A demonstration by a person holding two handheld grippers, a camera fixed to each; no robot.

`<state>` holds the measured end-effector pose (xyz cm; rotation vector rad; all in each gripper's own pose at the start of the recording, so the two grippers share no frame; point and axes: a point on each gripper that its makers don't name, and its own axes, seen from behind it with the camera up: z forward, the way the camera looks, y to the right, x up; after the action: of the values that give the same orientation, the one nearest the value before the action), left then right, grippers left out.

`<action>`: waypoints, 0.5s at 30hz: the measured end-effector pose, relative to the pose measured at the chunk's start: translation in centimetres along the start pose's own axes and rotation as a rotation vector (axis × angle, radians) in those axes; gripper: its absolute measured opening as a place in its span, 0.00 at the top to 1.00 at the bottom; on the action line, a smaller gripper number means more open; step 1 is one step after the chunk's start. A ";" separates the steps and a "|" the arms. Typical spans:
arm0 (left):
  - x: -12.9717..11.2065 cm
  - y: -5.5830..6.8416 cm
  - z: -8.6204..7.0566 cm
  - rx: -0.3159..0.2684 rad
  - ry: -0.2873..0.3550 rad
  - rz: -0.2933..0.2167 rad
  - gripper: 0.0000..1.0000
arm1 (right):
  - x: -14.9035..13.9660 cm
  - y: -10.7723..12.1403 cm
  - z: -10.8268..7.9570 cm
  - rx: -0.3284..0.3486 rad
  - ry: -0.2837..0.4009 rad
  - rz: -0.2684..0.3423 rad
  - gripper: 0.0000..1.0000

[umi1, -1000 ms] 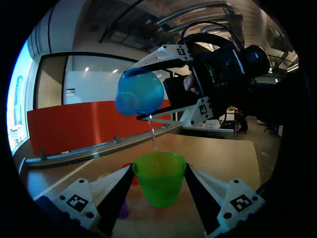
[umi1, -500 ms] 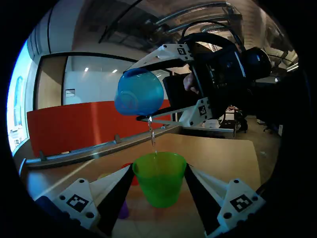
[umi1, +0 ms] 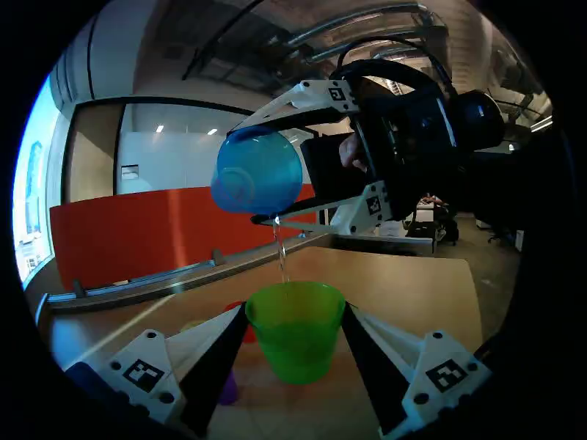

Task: Pour water

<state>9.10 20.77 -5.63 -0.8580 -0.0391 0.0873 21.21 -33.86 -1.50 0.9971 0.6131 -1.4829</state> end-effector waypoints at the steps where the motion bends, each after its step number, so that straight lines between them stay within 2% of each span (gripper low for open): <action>1: 0.0 0.0 0.0 0.000 0.000 0.000 0.12 | 0.0 0.0 0.0 -0.001 0.001 -0.001 0.09; 15: -0.1 0.0 0.1 0.000 0.001 -0.002 0.12 | -0.3 0.1 0.0 -0.003 -0.003 -0.038 0.09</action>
<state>8.95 20.89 -5.58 -0.8584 -0.0394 0.0850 21.24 -33.74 -1.20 0.9850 0.6348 -1.5163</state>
